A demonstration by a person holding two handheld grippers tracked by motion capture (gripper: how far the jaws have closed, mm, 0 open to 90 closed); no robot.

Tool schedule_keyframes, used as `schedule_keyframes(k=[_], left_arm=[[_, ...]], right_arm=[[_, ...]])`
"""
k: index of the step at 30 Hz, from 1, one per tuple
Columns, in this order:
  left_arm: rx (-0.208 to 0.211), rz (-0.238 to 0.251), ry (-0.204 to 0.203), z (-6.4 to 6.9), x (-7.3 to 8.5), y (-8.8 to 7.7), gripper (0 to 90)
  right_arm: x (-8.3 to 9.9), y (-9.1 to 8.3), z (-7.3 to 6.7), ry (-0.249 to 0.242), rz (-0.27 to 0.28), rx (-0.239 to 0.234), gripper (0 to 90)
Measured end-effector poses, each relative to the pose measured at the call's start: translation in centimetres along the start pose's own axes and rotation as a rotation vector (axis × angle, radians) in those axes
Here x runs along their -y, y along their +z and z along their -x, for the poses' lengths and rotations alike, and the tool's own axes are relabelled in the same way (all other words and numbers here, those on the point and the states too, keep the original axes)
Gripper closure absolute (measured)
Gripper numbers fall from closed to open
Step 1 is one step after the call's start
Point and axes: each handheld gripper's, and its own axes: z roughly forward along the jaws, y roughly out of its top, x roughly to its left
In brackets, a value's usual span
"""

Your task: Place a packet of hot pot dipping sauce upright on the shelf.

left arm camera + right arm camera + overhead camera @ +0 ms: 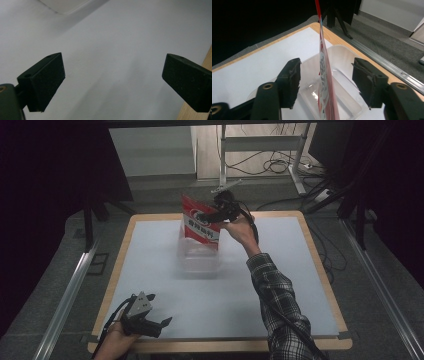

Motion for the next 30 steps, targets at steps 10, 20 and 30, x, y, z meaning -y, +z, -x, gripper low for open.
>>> schedule_keyframes(k=[10, 20, 30], left_arm=[[-0.003, -0.006, 0.009, 0.0, 0.0, 0.0, 4.7], [-0.003, -0.006, 0.007, 0.0, 0.0, 0.0, 4.8], [-0.004, -0.008, 0.006, 0.0, 0.0, 0.1, 4.8]], right_arm=[[-0.1, -0.8, -0.5, -0.013, 0.011, 0.004, 27.7], [-0.1, -1.7, -1.0, -0.022, 0.007, 0.013, 19.1], [0.3, -2.6, -1.2, -0.043, 0.008, 0.004, 11.9]])
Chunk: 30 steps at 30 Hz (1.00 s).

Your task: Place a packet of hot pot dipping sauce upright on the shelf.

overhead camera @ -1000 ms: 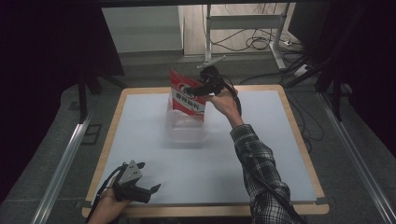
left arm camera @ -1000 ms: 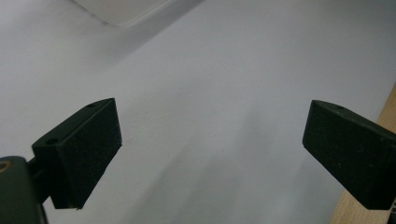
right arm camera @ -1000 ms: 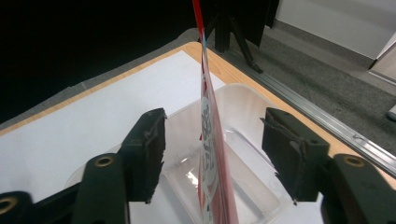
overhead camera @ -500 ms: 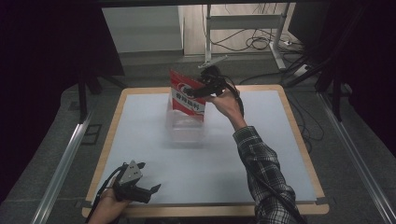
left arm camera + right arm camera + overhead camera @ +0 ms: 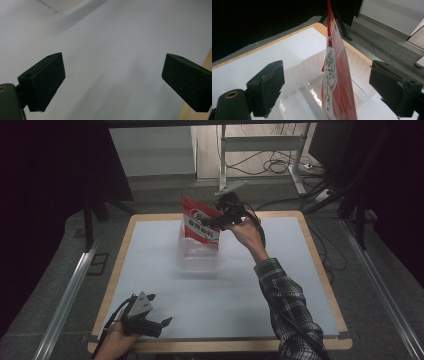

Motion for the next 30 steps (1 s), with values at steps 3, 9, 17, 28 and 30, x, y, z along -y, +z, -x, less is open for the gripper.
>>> schedule_keyframes(k=[3, 9, 17, 28, 30], left_arm=[[-0.001, 0.0, 0.0, 0.0, 0.0, 0.0, 4.8], [-0.001, -0.004, 0.005, 0.0, 0.0, 0.0, 4.8], [-0.002, -0.008, 0.008, 0.1, 0.0, 0.1, 4.8], [-0.004, -0.011, 0.009, 0.1, -0.1, 0.1, 4.8], [-0.004, -0.011, 0.01, 0.1, -0.1, 0.1, 4.8]], right_arm=[[0.0, -0.1, -0.2, 0.003, -0.011, 0.007, 10.1], [0.2, -0.6, -0.4, 0.012, -0.01, 0.016, 8.8], [0.6, -1.6, -0.6, 0.007, 0.001, 0.021, 8.8], [1.1, -2.9, -0.9, 0.004, 0.012, 0.034, 8.8], [1.2, -3.1, -1.0, 0.006, 0.013, 0.034, 8.8]])
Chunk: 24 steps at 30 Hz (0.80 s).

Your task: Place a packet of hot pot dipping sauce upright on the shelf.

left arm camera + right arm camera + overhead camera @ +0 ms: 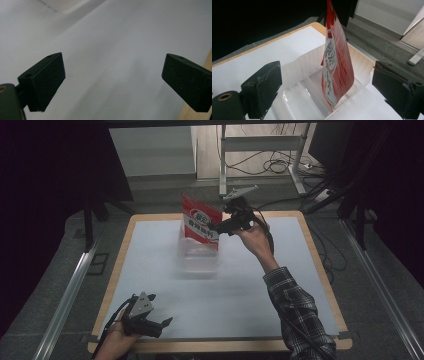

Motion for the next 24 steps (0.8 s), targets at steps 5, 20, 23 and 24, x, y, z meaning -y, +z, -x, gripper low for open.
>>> schedule_keyframes(k=[5, 20, 23, 24], left_arm=[[-0.002, -0.001, 0.002, 0.0, 0.0, 0.0, 4.8], [-0.004, -0.005, 0.007, 0.0, 0.0, 0.0, 4.8], [-0.004, -0.006, 0.007, 0.0, 0.0, 0.0, 4.8], [-0.004, -0.006, 0.006, 0.0, 0.0, 0.1, 4.8]], right_arm=[[0.2, -0.4, -0.1, 0.001, -0.004, 0.004, 8.8], [1.5, -1.6, -0.7, -0.002, -0.008, 0.029, 7.9], [1.9, -2.0, -0.8, 0.003, -0.005, 0.031, 7.7], [1.9, -2.1, -0.8, 0.004, -0.006, 0.03, 7.6]])
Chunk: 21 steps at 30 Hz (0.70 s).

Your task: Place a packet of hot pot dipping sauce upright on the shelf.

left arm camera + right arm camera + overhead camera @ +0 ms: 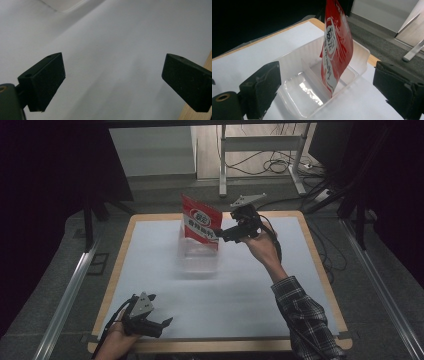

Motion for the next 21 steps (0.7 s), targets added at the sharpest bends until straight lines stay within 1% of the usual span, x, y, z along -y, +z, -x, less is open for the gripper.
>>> schedule_keyframes(k=[6, 10, 14, 21], left_arm=[[0.0, -0.003, 0.003, 0.0, 0.0, 0.0, 4.8], [0.0, -0.002, 0.002, 0.0, 0.0, 0.0, 4.8], [-0.001, -0.004, 0.004, 0.0, 0.0, 0.0, 4.8], [-0.001, -0.006, 0.005, 0.0, 0.0, 0.0, 4.9]], right_arm=[[0.6, -0.8, -0.2, 0.001, 0.009, -0.011, 6.6], [1.1, -1.2, -0.5, 0.0, 0.013, -0.014, 4.2], [1.8, -1.5, -0.6, 0.001, -0.004, -0.009, 2.6], [3.1, -1.9, -0.9, 0.012, -0.01, -0.014, 0.4]])
